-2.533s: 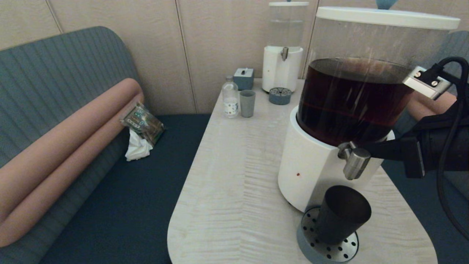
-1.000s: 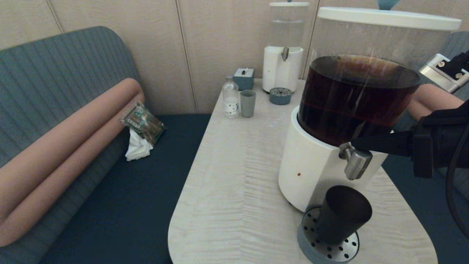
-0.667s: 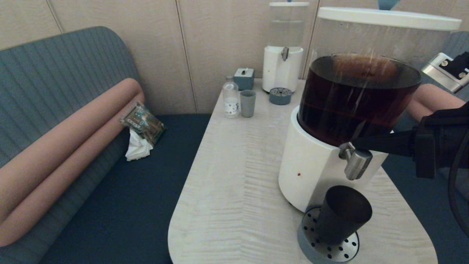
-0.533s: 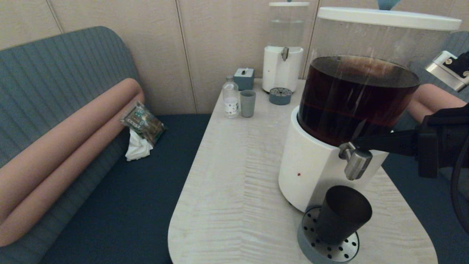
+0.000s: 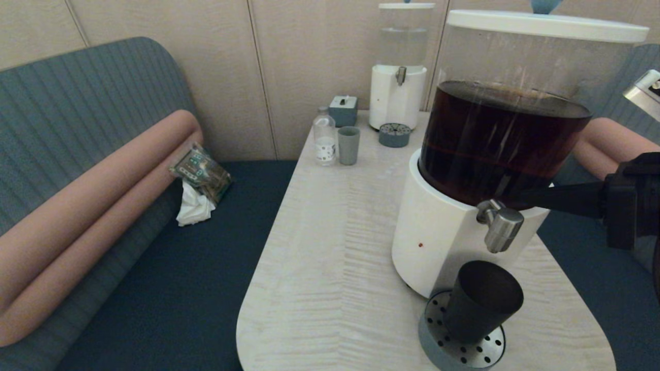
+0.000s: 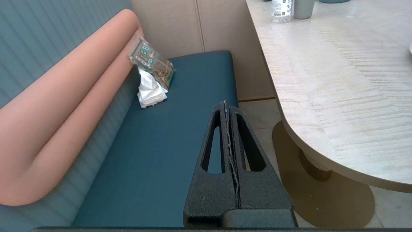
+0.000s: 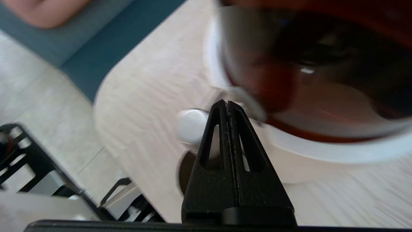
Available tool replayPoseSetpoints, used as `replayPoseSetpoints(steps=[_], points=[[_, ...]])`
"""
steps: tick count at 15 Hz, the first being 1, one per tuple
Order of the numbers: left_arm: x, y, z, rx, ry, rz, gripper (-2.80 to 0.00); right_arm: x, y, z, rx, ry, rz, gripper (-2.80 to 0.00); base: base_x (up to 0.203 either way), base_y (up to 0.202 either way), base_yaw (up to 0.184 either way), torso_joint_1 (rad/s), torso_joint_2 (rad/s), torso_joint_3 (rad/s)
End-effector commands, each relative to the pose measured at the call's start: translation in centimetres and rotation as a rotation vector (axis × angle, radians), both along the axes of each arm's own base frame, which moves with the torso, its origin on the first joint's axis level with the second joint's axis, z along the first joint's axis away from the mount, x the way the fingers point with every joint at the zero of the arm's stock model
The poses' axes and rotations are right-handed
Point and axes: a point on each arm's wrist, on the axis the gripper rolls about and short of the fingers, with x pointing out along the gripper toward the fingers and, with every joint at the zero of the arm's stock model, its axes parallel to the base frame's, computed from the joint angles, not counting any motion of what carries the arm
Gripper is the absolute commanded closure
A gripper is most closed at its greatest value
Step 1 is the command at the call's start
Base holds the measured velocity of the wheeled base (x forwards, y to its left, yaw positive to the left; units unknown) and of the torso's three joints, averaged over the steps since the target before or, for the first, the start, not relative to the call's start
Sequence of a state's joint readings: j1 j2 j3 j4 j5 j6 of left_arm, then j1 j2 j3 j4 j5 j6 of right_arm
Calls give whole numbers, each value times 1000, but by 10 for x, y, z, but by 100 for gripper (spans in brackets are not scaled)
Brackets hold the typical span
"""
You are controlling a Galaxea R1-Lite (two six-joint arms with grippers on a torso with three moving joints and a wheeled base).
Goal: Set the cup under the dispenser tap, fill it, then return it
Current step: Turn on the faucet
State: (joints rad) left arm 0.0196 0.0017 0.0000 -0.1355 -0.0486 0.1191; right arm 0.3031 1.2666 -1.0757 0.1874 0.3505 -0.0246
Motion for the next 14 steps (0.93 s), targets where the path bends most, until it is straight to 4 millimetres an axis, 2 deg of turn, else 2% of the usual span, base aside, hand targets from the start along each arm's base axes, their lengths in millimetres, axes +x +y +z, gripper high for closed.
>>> replayPoseSetpoints(steps=[1, 5, 14], points=[[3, 0, -11, 0, 39, 1, 0, 1, -5, 0, -8, -4, -39, 0, 0, 0, 0, 0, 0, 0], [3, 0, -11, 0, 40, 0, 0, 7, -5, -5, -75, -3, -108, 0, 0, 0, 0, 0, 0, 0], [3, 0, -11, 0, 39, 0, 0, 20, 7, -16, -91, 42, -63, 0, 0, 0, 0, 0, 0, 0]])
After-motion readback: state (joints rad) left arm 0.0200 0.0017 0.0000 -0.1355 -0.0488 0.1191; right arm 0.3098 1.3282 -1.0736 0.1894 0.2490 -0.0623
